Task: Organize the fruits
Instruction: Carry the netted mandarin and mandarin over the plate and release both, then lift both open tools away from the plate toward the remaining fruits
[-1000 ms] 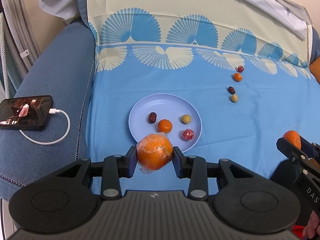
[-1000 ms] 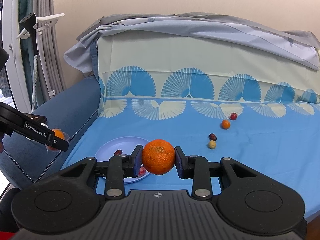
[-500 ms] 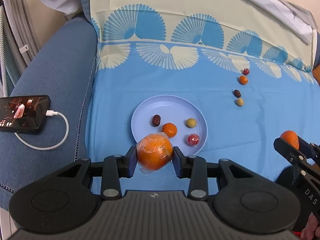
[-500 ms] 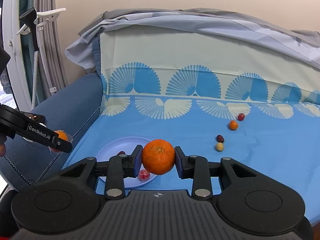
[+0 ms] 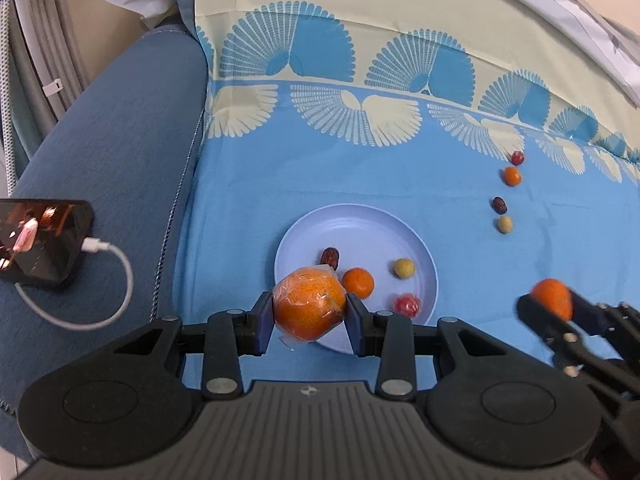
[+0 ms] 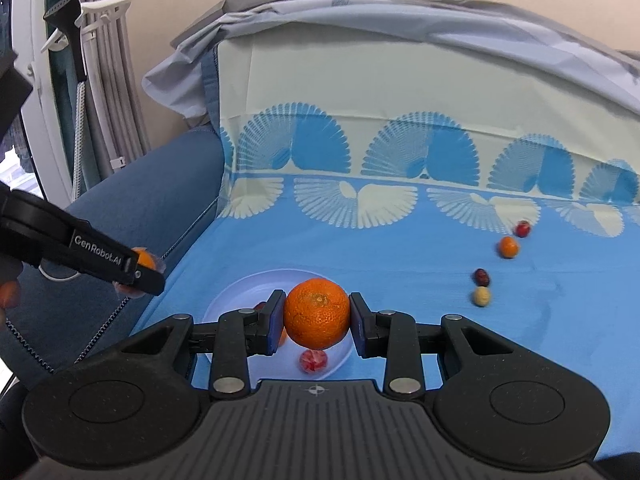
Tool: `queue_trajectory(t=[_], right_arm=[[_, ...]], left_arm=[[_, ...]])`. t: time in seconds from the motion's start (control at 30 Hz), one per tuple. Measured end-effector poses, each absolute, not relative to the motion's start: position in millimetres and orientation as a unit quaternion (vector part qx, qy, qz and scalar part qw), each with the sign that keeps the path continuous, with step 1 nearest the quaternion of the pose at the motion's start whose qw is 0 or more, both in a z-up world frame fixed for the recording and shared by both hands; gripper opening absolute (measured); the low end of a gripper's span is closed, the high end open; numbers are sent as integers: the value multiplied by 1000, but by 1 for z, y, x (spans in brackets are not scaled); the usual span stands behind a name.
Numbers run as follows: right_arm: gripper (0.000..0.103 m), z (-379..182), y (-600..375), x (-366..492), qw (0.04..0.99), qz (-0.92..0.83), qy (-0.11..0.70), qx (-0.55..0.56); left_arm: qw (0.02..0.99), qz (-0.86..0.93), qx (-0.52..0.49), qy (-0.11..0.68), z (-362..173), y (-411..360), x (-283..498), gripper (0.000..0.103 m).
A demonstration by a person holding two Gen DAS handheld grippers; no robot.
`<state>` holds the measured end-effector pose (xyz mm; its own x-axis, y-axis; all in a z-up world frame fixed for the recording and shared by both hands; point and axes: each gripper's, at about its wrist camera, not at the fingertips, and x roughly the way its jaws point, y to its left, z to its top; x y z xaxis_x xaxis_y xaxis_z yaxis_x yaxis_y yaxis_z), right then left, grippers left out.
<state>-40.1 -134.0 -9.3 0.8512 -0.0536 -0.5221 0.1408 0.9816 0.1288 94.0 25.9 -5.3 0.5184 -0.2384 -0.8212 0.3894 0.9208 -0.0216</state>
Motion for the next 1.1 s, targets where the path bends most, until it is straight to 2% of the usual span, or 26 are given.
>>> queue_trajectory(t=[0.23,0.6,0.67,0.7,0.73,0.8,0.83,1.1], right_arm=[[35,-34,-131,6,953,-27,293,73],[36,-97,-134,71,922,6,387,33],[37,-103,-134,80,919,15,393,25],[44,-104,-134,84,919,18,394,22],[67,-103,-133,87,919,20,394,14],[90,-95,-133,83,925,5,380,-4],[94,-90,-133,77,928,1,373,-10],[100,-58,-128,-8,923,-1,383,21]], left_arm=[[859,-187,90,468,-29,8,122,41],[830,-184,125,512,-100,-15,169,42],[829,-188,122,513,-106,-16,174,51],[831,-192,118,508,-106,-15,176,77],[838,-191,114,499,-102,-13,175,102],[863,-181,109,459,-88,-8,168,103],[866,-183,114,451,-83,-7,165,103],[862,-168,113,465,-51,18,106,103]])
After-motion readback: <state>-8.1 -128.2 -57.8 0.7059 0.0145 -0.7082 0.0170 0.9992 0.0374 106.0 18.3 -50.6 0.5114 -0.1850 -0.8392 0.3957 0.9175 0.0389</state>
